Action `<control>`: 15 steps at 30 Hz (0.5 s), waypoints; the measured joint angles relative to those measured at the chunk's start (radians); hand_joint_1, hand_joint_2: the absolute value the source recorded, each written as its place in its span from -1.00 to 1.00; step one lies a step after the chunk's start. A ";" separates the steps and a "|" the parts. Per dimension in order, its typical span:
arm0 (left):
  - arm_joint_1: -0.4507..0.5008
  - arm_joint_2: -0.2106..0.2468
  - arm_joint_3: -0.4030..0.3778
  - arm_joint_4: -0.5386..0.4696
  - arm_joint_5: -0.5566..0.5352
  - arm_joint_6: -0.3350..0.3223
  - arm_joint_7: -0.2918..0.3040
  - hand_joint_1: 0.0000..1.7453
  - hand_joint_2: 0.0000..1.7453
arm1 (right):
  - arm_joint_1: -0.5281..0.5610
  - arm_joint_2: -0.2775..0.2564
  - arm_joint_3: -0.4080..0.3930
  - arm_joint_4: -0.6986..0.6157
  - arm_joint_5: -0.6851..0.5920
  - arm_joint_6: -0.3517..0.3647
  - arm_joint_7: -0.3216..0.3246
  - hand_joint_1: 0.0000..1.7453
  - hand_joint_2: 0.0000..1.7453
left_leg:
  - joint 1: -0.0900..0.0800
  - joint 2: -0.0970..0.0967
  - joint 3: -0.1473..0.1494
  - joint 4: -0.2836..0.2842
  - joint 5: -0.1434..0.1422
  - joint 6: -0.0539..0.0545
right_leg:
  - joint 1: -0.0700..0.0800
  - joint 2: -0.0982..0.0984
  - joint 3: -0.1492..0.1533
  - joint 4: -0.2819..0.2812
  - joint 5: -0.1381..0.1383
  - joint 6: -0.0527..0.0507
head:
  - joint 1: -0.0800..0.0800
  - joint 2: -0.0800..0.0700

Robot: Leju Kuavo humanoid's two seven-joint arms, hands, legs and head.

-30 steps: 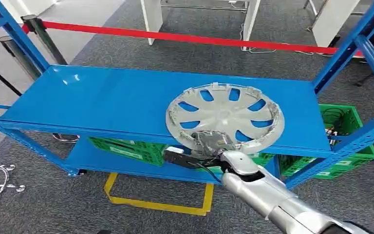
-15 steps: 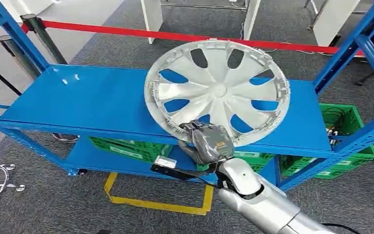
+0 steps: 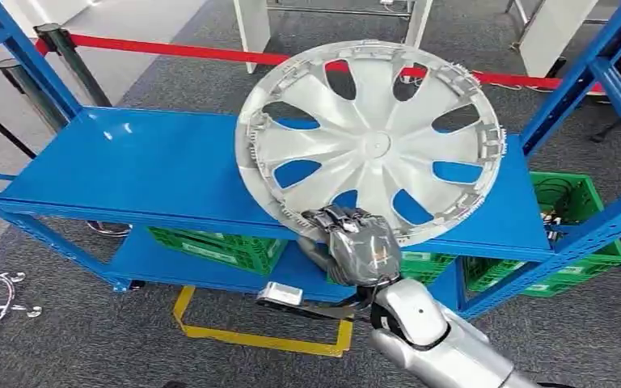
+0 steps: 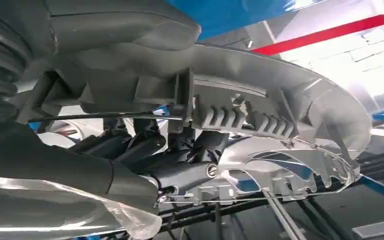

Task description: Take the parts from the cabinet and place them on the table.

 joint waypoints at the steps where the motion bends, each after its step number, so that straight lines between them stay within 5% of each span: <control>1: 0.000 0.000 0.000 0.000 0.000 0.001 0.000 -1.00 1.00 | 0.003 -0.002 0.000 -0.003 0.002 0.000 -0.001 1.00 1.00 | 0.000 0.000 0.000 0.000 0.000 0.000 | 0.000 0.000 0.000 0.000 0.000 0.000 | 0.000 0.000; 15: -0.001 0.000 0.000 0.000 -0.020 0.006 -0.003 -1.00 1.00 | 0.007 -0.014 0.027 -0.037 0.037 0.005 -0.014 1.00 1.00 | 0.000 0.000 0.000 0.000 0.000 0.000 | 0.000 0.000 0.000 0.000 0.000 0.000 | 0.000 0.000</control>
